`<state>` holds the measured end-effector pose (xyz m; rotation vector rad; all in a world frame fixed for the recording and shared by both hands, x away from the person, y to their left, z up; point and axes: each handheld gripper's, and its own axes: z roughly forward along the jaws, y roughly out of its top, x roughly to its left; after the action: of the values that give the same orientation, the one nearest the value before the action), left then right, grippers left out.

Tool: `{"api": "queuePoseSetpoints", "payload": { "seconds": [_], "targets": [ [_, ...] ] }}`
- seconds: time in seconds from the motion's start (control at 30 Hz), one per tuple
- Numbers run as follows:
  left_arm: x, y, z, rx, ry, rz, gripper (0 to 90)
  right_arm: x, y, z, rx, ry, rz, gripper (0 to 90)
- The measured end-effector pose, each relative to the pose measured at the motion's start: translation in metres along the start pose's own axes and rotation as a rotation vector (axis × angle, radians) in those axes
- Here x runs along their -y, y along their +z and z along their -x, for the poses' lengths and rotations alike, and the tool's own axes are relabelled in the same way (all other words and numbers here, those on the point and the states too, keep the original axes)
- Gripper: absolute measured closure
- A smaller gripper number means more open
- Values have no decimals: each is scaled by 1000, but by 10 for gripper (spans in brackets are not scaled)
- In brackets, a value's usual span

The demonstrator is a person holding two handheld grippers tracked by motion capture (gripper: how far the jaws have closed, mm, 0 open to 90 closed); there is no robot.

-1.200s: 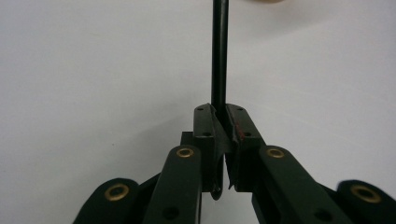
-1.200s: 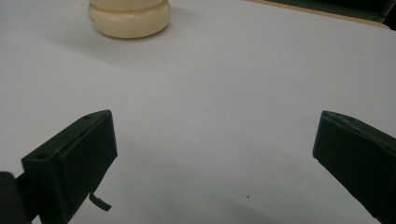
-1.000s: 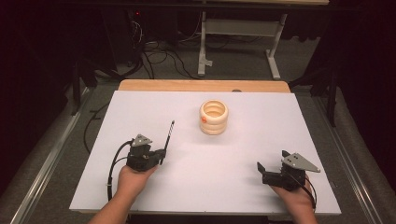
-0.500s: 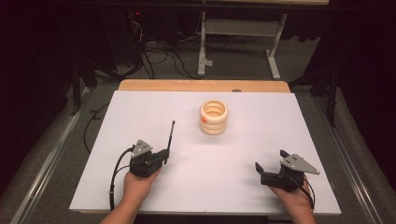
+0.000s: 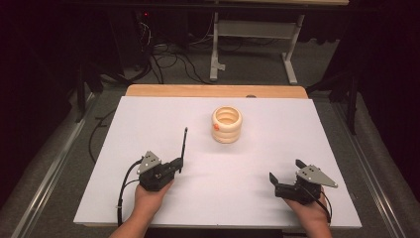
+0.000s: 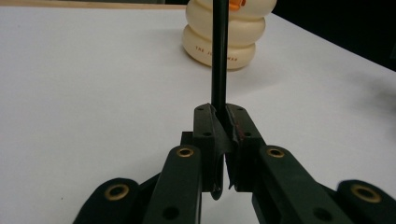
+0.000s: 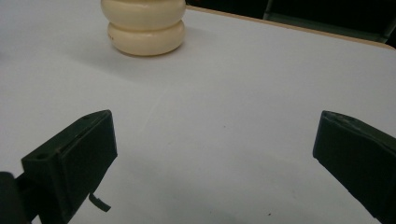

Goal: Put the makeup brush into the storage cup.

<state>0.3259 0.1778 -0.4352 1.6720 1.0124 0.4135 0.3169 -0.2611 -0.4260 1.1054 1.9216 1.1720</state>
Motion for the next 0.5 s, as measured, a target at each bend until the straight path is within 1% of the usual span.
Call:
{"api": "queuePoseSetpoints", "payload": {
  "seconds": [0.1, 0.17, 0.27, 0.3, 0.37, 0.43, 0.47, 0.5],
  "targets": [
    [-1, 0, 1, 3, 0, 10, 834, -1, 1, 0, 4, 10, 4, 13],
    [-2, 0, 2, 17, 2, 15, 834, -1, 2, -1, 1, 17, -1, 13],
    [-2, 0, 4, 25, 13, 21, 834, -7, 4, -4, -1, 23, 11, 13],
    [-2, 0, 5, 34, 24, 23, 834, -9, 4, -5, -6, 28, 20, 13],
    [-1, 1, 7, 44, 29, 25, 834, -13, 4, -8, -5, 32, 24, 13],
    [-1, 2, 9, 50, 21, 29, 834, -17, 6, -11, -12, 42, 25, 13],
    [-1, 2, 9, 50, 21, 29, 834, -17, 6, -11, -12, 42, 25, 13],
    [-2, 2, 12, 57, 28, 31, 834, -20, 9, -15, -25, 37, 25, 13]
  ]
}}
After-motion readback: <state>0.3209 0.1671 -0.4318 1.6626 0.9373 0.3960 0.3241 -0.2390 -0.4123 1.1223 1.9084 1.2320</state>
